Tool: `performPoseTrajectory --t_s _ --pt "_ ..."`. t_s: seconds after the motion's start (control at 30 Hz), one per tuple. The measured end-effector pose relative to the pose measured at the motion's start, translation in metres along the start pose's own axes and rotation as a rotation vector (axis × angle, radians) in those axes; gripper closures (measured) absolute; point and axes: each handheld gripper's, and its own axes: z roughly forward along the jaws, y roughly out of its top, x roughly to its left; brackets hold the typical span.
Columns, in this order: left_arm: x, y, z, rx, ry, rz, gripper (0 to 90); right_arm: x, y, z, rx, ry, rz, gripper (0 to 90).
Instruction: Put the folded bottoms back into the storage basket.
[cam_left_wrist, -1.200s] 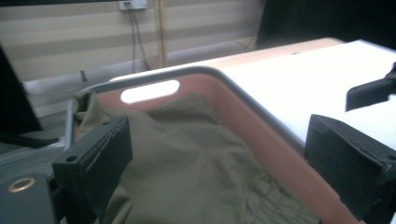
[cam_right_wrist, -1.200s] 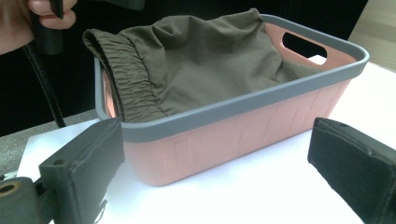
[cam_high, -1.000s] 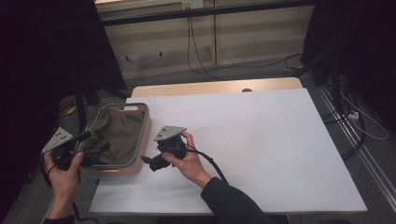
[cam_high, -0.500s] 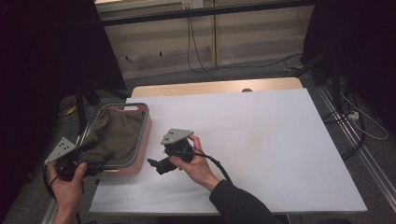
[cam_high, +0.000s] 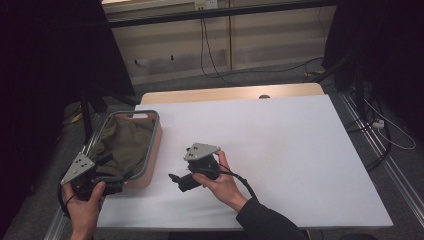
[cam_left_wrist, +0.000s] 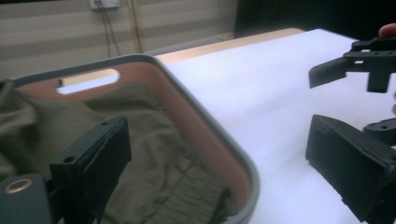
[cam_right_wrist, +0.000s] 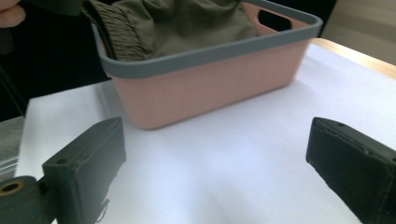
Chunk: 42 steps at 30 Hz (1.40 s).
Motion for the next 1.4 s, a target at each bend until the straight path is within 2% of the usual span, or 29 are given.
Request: performPoseTrajectory --t_s 0.1,0.17,0.27,0.37,0.4,0.43,0.5,0.63,0.73,0.83,1.07,1.2,1.23,1.37,1.4 --pt "-0.005 0.001 0.005 0.003 -0.009 0.0 6.9 -0.004 -0.004 -0.007 0.001 -0.014 0.012 4.2" --pt "-0.009 0.001 0.01 -0.026 -0.005 -0.024 6.6 -0.006 -0.006 -0.014 -0.004 -0.021 0.022 4.1" --pt "-0.013 0.001 0.014 -0.022 -0.013 -0.019 4.7 -0.008 -0.01 -0.025 -0.007 -0.032 0.025 4.1" --pt "-0.023 0.003 0.022 0.0 -0.048 0.003 4.7 -0.013 -0.012 -0.035 -0.008 -0.055 0.025 4.2" --pt "-0.023 0.003 0.022 0.0 -0.048 0.003 4.7 -0.014 -0.013 -0.038 -0.008 -0.061 0.027 4.3" --pt "-0.028 0.003 0.024 -0.005 -0.062 0.027 4.8 -0.016 -0.014 -0.041 -0.01 -0.066 0.028 4.3" --pt "-0.033 0.004 0.028 -0.008 -0.076 0.039 5.2 -0.018 -0.015 -0.046 -0.006 -0.079 0.031 4.3" --pt "-0.042 0.005 0.038 0.01 -0.101 0.049 5.2 -0.021 -0.019 -0.053 0.008 -0.096 0.024 4.3" --pt "-0.049 0.007 0.046 0.02 -0.103 0.052 5.2 -0.023 -0.02 -0.058 0.027 -0.108 0.023 4.4" --pt "-0.053 0.007 0.053 0.038 -0.115 0.057 5.2 -0.025 -0.022 -0.065 0.024 -0.113 0.022 4.4" --pt "-0.073 0.002 0.076 0.074 -0.149 0.09 5.2 -0.031 -0.037 -0.08 0.052 -0.151 0.022 4.4" --pt "-0.078 -0.003 0.082 0.07 -0.159 0.082 5.2 -0.034 -0.042 -0.087 0.052 -0.166 0.03 4.6" --pt "-0.081 -0.007 0.086 0.077 -0.181 0.095 5.2 -0.036 -0.045 -0.094 0.051 -0.181 0.031 4.6" --pt "-0.082 -0.012 0.089 0.07 -0.185 0.096 5.2 -0.04 -0.05 -0.107 0.035 -0.213 0.052 5.1" --pt "-0.083 -0.015 0.089 0.065 -0.188 0.078 5.2 -0.041 -0.052 -0.11 0.035 -0.218 0.057 5.1"
